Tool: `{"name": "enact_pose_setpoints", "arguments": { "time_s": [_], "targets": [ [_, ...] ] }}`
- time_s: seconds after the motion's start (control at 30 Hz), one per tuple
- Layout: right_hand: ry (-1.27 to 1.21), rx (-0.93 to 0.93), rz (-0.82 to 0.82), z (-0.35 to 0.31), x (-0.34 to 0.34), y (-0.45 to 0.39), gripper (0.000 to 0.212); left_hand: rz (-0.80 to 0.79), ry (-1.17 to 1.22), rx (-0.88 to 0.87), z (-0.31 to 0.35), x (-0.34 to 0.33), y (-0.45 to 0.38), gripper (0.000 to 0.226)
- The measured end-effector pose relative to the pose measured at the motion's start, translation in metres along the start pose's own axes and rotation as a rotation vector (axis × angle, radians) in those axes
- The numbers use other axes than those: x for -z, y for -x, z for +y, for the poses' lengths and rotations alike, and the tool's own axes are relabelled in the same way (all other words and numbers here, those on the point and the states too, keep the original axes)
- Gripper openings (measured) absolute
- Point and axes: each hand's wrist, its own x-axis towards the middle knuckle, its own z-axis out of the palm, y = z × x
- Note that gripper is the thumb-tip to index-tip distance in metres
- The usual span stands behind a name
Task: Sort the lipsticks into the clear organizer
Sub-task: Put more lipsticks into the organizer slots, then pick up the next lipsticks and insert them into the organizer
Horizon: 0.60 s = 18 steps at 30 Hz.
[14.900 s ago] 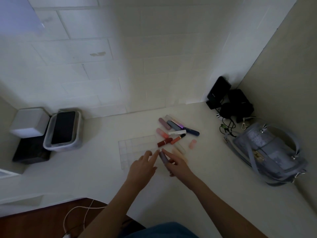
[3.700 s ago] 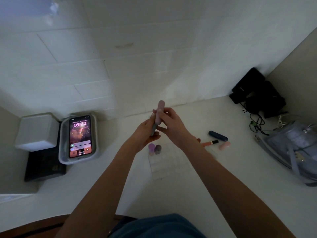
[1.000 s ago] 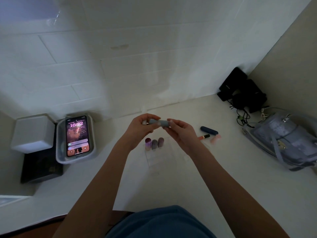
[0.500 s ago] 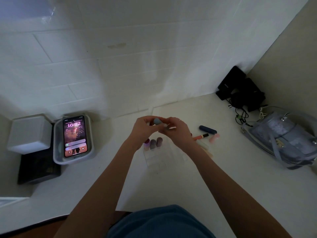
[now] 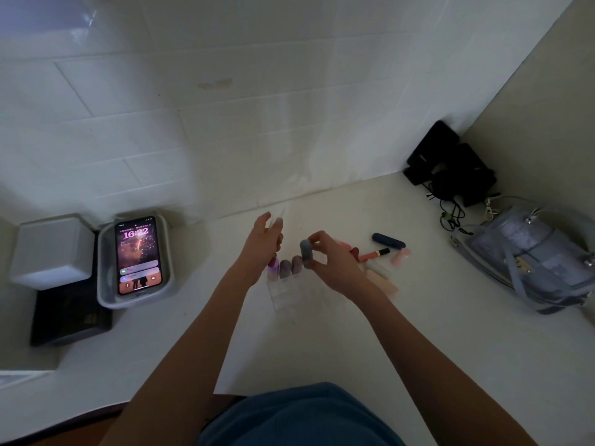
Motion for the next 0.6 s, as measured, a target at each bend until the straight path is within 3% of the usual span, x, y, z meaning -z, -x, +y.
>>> {"name": "enact_pose_setpoints", "arguments": {
  "time_s": [0.07,0.17,0.3,0.47,0.6],
  "targets": [
    [0.117,0.010,0.049,0.004,-0.003,-0.001,0.025,-0.014,-0.007,-0.011,0.000,-0.002,0.000,0.022],
    [0.246,0.026,0.043,0.008,-0.004,-0.001,0.023,-0.041,-0.055,-0.034,0.001,-0.004,-0.001,0.034],
    [0.179,0.085,0.048,0.008,-0.002,0.003,0.030,-0.019,-0.134,-0.048,-0.003,-0.006,-0.004,0.037],
    [0.204,0.109,0.019,0.013,0.003,0.005,0.015,-0.012,-0.114,-0.001,-0.011,-0.007,-0.005,0.035],
    [0.158,0.096,0.010,0.015,0.003,0.007,0.017,-0.046,-0.081,0.021,-0.009,-0.013,-0.003,0.030]
  ]
}}
